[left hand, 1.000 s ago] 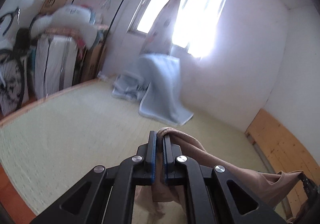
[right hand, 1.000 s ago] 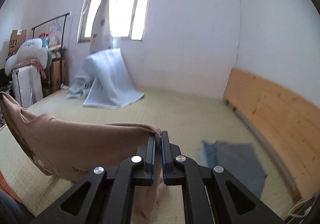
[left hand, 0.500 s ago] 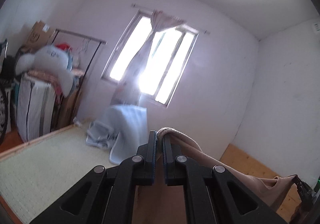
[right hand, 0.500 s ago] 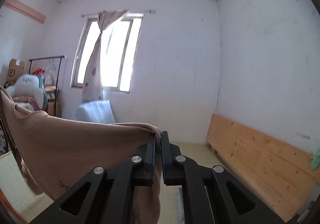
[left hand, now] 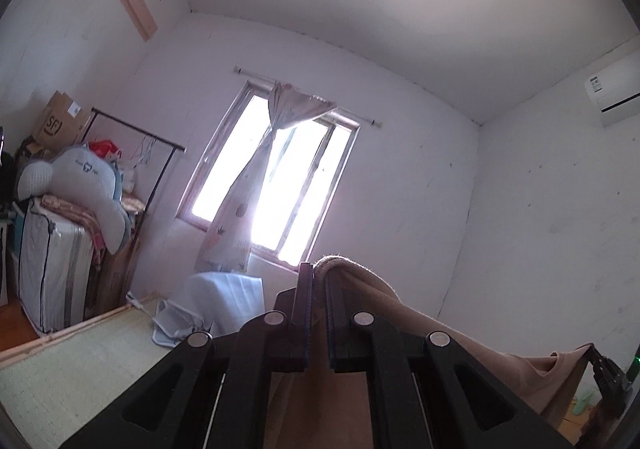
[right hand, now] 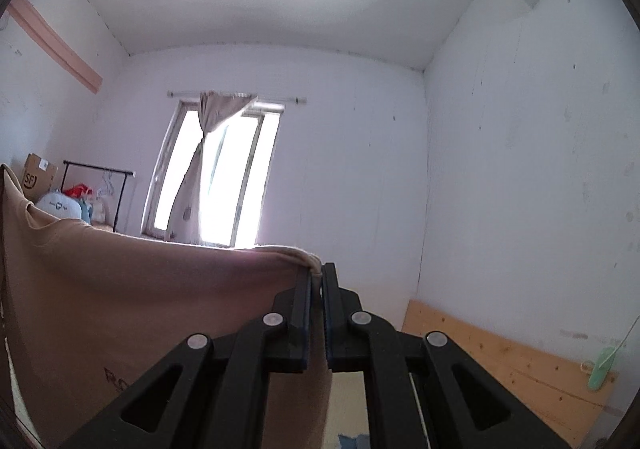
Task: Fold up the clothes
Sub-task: 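Lift the tan shirt high with both tools, holding it stretched between them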
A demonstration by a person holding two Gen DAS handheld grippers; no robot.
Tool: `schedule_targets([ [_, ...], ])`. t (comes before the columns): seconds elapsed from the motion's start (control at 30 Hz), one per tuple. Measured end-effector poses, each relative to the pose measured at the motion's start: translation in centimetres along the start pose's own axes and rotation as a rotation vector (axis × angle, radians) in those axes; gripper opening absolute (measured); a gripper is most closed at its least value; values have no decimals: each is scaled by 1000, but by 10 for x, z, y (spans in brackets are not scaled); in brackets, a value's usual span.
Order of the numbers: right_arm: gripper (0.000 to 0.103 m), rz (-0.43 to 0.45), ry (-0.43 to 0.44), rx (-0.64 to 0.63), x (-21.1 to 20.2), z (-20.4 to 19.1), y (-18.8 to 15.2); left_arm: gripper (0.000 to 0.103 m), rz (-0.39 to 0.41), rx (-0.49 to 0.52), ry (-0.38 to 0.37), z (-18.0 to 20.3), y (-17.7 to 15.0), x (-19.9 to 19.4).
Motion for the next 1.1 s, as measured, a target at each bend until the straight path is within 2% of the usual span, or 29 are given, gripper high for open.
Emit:
schedule_targets([
  [0.17, 3, 4, 3, -8, -8, -3, 10, 4, -15, 4, 12, -5, -3, 7],
  [0.27, 3, -29, 7, -6, 6, -6, -1, 4, -49, 18, 39, -10, -19, 22],
  [0.7, 3, -262, 4, 54, 140, -8, -110, 4, -266, 55, 164, -39, -116, 148],
  [0.97, 3, -344, -22, 71, 234, -19, -155, 4, -358, 32, 203, -48, -157, 241],
  [1.1, 3, -392, -39, 66, 283, -27, -181, 4, -414, 43, 235, -56, -190, 290],
])
Point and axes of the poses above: each gripper's, at about its wrist camera, not at the fingertips, and x roughly the way its jaws point, z to its right, y to its top, the point moved 1 cm from there along x, roughly the way its jaws point, and after that the axes turned 2 degrees about y, right-handed, at the moved point
